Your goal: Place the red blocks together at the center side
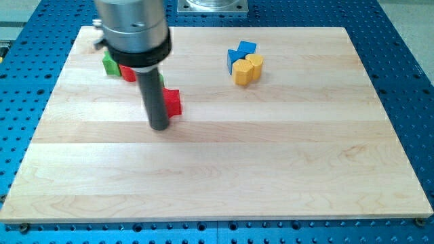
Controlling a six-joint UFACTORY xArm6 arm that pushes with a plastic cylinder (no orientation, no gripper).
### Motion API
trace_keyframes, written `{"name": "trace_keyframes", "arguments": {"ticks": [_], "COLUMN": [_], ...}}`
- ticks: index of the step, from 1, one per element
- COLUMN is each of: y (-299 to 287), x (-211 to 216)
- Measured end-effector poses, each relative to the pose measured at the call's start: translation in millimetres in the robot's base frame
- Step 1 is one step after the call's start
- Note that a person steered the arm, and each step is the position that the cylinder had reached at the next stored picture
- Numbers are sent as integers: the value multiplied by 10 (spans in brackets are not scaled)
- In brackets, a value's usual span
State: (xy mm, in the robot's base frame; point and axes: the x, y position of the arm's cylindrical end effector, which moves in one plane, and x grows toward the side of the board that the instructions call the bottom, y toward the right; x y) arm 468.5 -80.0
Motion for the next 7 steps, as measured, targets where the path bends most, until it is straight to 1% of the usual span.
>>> {"name": "trace_keyframes", "arguments": {"ticks": [1,2,3,4,5,6,7], "y": [595,619,172,-539,-392,-196,-553], "x": [201,-431,-718,-648,-656,-890,-1012]}}
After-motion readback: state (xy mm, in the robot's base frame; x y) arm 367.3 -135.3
